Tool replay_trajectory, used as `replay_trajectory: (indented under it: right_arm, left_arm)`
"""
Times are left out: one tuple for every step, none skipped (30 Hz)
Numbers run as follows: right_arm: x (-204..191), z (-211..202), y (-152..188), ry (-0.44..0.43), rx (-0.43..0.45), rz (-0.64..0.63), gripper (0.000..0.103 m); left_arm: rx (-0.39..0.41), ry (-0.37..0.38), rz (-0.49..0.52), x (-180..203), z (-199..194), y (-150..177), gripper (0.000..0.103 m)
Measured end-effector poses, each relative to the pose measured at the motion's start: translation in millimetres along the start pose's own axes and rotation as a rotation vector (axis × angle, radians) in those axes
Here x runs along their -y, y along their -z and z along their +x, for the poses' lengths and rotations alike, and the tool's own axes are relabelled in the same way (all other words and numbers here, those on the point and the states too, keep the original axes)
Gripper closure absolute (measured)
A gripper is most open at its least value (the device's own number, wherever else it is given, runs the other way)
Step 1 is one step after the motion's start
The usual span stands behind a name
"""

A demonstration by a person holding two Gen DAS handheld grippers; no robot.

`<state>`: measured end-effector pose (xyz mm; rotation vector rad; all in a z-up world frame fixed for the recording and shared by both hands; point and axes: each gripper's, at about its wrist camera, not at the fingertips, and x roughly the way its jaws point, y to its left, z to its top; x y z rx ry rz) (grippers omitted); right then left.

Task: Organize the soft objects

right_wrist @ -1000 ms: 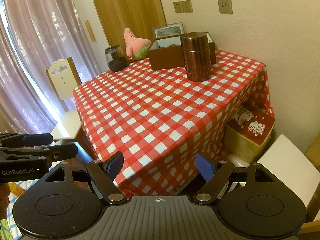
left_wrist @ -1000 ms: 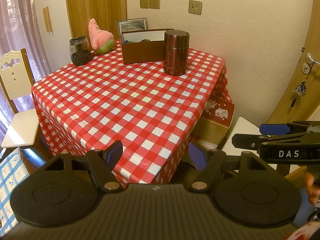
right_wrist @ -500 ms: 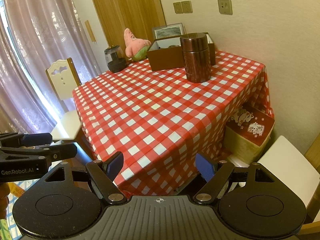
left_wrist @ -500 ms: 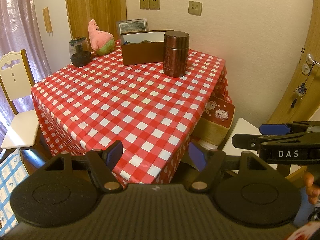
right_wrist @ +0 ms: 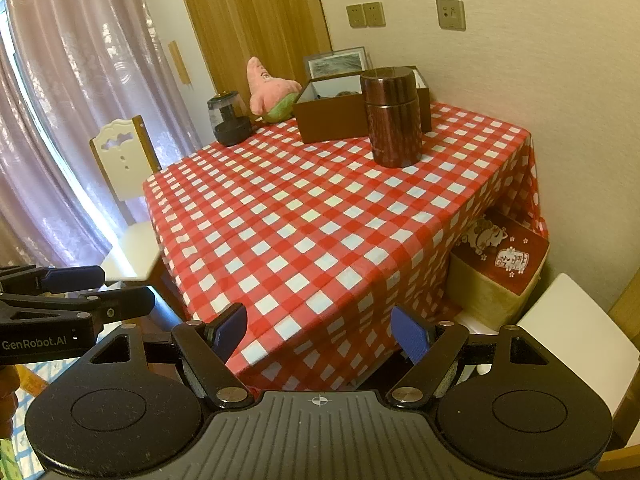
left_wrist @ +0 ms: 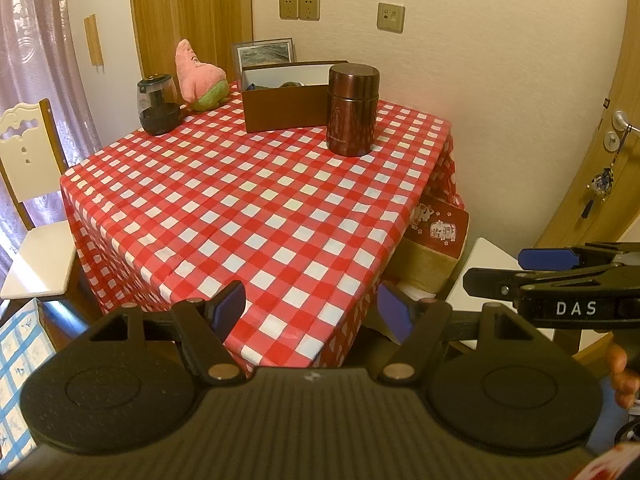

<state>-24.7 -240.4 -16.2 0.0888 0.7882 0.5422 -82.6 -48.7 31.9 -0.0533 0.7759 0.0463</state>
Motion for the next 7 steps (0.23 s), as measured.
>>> replay_trajectory:
  right_arm:
    - [0, 1, 0, -0.001, -0.001, -0.001, 0.024]
    - [0, 1, 0, -0.002, 0.0, -0.001, 0.024]
    - [0, 1, 0, -0.001, -0.001, -0.001, 0.024]
    - [1, 1, 0, -0.001, -0.001, -0.001, 0.024]
    - [1, 1, 0, -0.002, -0.001, -0.002, 0.024]
    - [2, 1, 0, -0.002, -0.001, -0.003, 0.024]
    - [2, 1, 0, -0.002, -0.001, -0.003, 0.024]
  left_arm:
    - [0.0, 0.0, 0.0, -1, 0, -1, 0.032]
    - [0.002, 0.001, 0.001, -2, 0, -1, 0.032]
    - [0.004, 0.0, 0.003, -1, 1, -3, 0.032]
    - [0.006, 0.0, 0.007, -1, 1, -5, 0.032]
    - [0.008, 0.004, 0.01, 1, 3, -7, 0.032]
    - [0.007, 0.008, 0.009, -1, 4, -10, 0.032]
    - [0.006, 0.012, 0.007, -4, 6, -11, 0.032]
